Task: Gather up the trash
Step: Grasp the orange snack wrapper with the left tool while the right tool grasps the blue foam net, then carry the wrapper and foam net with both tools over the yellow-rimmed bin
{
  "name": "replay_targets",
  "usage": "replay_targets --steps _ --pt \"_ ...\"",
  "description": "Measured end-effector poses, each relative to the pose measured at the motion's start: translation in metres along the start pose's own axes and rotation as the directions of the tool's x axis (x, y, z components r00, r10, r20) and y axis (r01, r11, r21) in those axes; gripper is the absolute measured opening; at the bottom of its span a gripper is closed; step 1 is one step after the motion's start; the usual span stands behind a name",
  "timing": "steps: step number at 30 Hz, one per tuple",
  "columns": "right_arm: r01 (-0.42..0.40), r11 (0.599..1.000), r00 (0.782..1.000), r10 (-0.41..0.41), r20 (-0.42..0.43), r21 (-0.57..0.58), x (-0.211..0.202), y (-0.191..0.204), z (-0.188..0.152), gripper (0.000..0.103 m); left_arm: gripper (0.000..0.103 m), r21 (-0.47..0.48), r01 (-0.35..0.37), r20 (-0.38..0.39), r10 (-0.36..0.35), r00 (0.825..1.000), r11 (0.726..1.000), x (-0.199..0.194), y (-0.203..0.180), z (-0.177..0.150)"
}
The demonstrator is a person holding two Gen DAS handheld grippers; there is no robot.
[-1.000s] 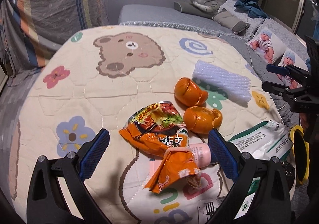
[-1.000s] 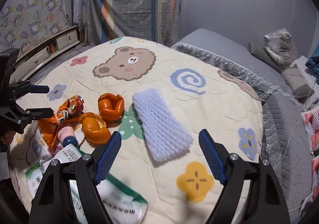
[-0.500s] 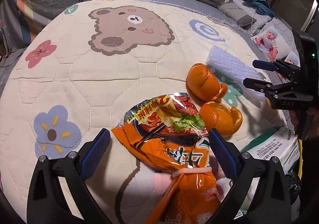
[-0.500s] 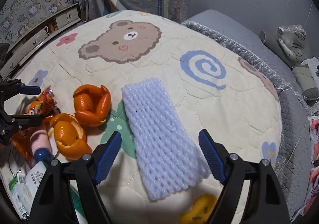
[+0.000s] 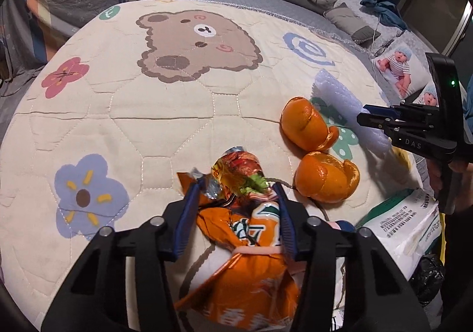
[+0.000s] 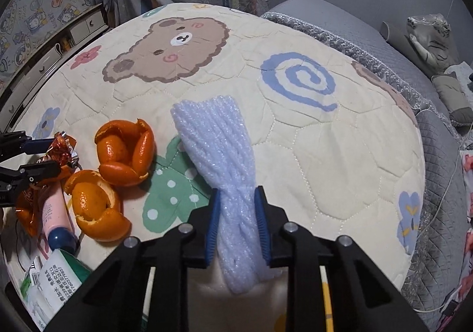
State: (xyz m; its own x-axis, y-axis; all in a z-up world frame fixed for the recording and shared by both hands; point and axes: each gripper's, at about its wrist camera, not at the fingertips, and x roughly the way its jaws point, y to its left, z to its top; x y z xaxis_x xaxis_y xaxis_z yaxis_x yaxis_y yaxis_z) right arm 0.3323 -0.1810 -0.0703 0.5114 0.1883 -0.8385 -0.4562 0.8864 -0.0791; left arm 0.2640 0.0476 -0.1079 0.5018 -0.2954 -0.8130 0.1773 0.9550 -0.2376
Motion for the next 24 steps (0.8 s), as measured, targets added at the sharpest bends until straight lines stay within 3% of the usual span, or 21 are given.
replay_targets --steps 4,13,19,24 --pt "-0.014 1.0 0.999 0.013 0.049 0.021 -0.024 -0.002 -0.004 0.02 0.015 0.006 0.018 0.036 -0.018 0.999 1.0 -0.022 0.001 -0.002" --pt "-0.051 0.996 0.987 0.04 0.156 0.07 -0.082 -0.005 -0.025 0.02 0.015 0.053 -0.012 0.116 0.006 0.993 0.999 -0.06 -0.003 -0.016" --pt "-0.113 0.986 0.972 0.084 0.221 0.121 -0.123 -0.012 -0.054 0.02 0.015 0.111 -0.068 0.213 0.043 0.976 0.991 -0.1 -0.033 -0.028" --pt "-0.133 0.977 0.962 0.086 0.26 0.168 -0.15 -0.018 -0.089 0.02 0.015 0.174 -0.027 0.245 -0.017 0.969 0.984 -0.115 -0.076 -0.035"
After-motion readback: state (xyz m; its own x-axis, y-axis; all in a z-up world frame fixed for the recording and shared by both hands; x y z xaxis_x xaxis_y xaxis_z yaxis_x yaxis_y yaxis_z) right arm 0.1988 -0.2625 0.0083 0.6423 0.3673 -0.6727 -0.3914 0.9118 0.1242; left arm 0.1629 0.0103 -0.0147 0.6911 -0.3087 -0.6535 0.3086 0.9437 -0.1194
